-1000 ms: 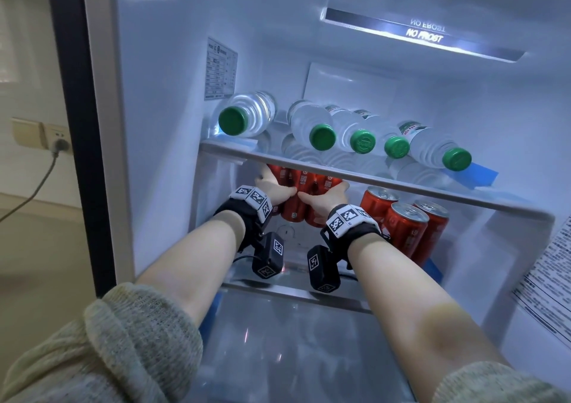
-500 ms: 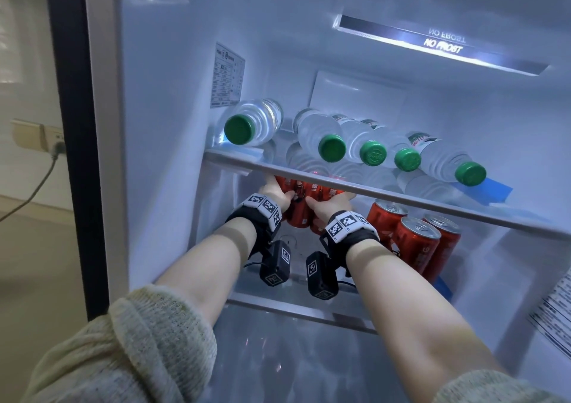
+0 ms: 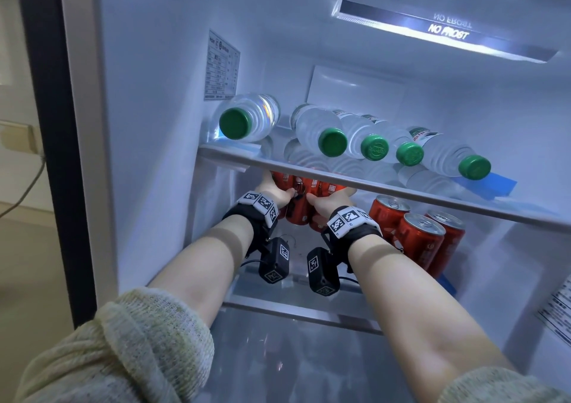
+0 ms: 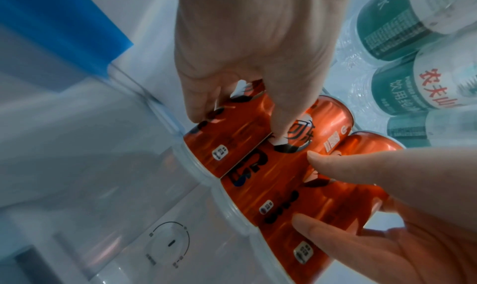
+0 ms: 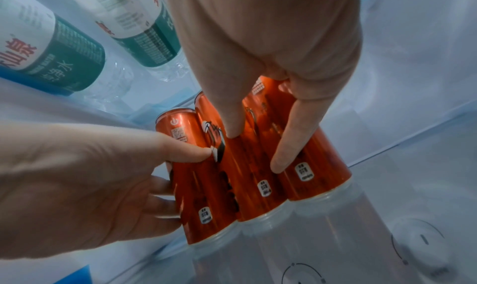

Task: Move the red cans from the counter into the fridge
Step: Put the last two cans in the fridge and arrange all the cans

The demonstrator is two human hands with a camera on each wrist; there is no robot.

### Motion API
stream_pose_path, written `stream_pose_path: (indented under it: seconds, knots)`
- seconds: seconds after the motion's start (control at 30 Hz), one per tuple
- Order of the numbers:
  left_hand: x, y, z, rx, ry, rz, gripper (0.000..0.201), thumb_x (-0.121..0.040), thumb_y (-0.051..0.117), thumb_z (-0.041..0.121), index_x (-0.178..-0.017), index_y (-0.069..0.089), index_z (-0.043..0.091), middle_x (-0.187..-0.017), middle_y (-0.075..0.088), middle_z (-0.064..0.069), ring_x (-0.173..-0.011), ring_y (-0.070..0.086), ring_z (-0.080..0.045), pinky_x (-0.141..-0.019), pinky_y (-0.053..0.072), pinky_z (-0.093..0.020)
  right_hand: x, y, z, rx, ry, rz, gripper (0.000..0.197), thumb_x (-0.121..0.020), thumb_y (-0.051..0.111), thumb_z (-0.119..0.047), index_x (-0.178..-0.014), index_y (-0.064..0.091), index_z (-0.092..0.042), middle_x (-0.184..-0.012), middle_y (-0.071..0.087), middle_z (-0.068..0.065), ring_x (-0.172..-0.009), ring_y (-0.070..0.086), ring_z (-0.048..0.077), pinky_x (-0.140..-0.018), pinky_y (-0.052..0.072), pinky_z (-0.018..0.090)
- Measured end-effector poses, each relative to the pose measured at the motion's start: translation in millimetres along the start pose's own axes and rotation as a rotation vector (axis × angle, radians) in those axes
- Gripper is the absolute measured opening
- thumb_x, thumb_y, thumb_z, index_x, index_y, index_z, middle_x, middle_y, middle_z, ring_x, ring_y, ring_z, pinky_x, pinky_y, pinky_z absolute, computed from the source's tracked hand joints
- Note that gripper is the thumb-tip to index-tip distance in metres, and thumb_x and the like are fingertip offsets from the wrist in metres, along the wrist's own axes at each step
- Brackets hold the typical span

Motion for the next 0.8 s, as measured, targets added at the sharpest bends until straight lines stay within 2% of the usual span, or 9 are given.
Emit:
stream_pose_path:
  seconds: [0.13,0.27,0.37,0.4,0.5,0.57,0.63,0.7,0.8]
  knots:
    - [6,2,0,0.064,-0.008,-0.010,0.072,-0.072,0.082,0.023,-0.130,0.040,0.014,-0.114,0.063,-0.004,-0.109,0.061,-0.022,-0.086,0.046,-0.028,-5,-5,6,0.016,0.028,0.031,0.102,-0.072,0.075,-0.051,-0.140,0.014,-0.007,-0.130,0.051,0.020,-0.114,0.057,0.037,-0.099,0.046,0.045]
    - [4,6,-1,-0.002,-0.037,-0.022,0.079,-0.066,0.086,0.029,-0.129,0.040,0.016,-0.113,0.064,-0.003,-0.107,0.063,-0.024,-0.094,0.050,-0.035,-4,-8,11,0.007,0.062,-0.002,0.097,-0.080,0.071,-0.048,-0.143,0.013,-0.003,-0.109,0.063,0.015,-0.098,0.065,0.031,-0.079,0.049,0.034]
    - [3,7,1,-0.076,-0.042,-0.002,0.074,-0.072,0.080,0.035,-0.130,0.039,0.015,-0.116,0.065,-0.008,-0.106,0.064,-0.028,-0.095,0.050,-0.039,2,-14,9,0.005,0.075,0.002,0.096,-0.082,0.070,-0.044,-0.144,0.011,-0.002,-0.099,0.065,0.014,-0.100,0.064,0.031,-0.087,0.049,0.035]
    - [2,6,1,-0.093,-0.039,0.011,0.071,-0.074,0.078,0.035,-0.130,0.039,0.015,-0.116,0.065,-0.010,-0.107,0.064,-0.030,-0.095,0.050,-0.039,5,-15,7,-0.011,0.073,-0.003,0.091,-0.085,0.070,-0.039,-0.144,0.011,-0.001,-0.091,0.063,0.015,-0.098,0.064,0.031,-0.084,0.049,0.033]
    - [1,6,0,-0.146,-0.045,0.008,0.074,-0.077,0.076,0.034,-0.135,0.034,0.016,-0.119,0.063,-0.011,-0.111,0.062,-0.031,-0.097,0.049,-0.041,6,-11,6,-0.142,0.112,-0.048,0.081,-0.089,0.067,-0.017,-0.145,0.010,-0.005,-0.070,0.047,0.012,-0.069,0.059,0.028,-0.082,0.054,0.036]
    - [1,6,0,-0.180,-0.055,-0.011,0.076,-0.075,0.078,0.030,-0.135,0.033,0.016,-0.120,0.062,-0.011,-0.111,0.062,-0.031,-0.097,0.049,-0.041,1,-3,10,-0.222,0.141,-0.060,0.087,-0.086,0.066,-0.011,-0.149,0.005,-0.009,-0.077,0.047,0.017,-0.065,0.054,0.028,-0.087,0.055,0.048]
    - [4,5,3,-0.213,-0.072,-0.027,0.070,-0.075,0.078,0.022,-0.131,0.036,0.013,-0.117,0.063,-0.011,-0.106,0.064,-0.030,-0.094,0.052,-0.040,-3,6,9,-0.258,0.137,-0.078,0.082,-0.088,0.061,-0.015,-0.150,0.008,-0.009,-0.117,0.050,0.027,-0.101,0.059,0.037,-0.096,0.050,0.051]
    - [6,1,5,-0.253,-0.087,-0.021,0.057,-0.077,0.075,0.015,-0.122,0.041,0.011,-0.114,0.063,-0.011,-0.103,0.065,-0.028,-0.092,0.053,-0.038,-14,8,11,-0.273,0.152,-0.033,0.069,-0.093,0.054,-0.021,-0.149,0.016,-0.004,-0.146,0.036,0.023,-0.130,0.045,0.036,-0.107,0.040,0.047]
    - [8,-5,6,-0.301,-0.097,-0.018,0.028,-0.082,0.071,0.015,-0.092,0.045,0.013,-0.110,0.062,-0.009,-0.107,0.064,-0.025,-0.089,0.050,-0.029,-7,5,8,-0.226,0.102,-0.069,0.039,-0.096,0.051,-0.014,-0.130,0.039,0.000,-0.138,0.046,0.017,-0.121,0.051,0.027,-0.097,0.049,0.035]
Point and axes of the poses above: each hand's wrist, its own x-axis away from the middle knuckle, its own y-axis out of the palm, z = x × y, the point moved 6 cm from there along -x, towards the middle knuckle
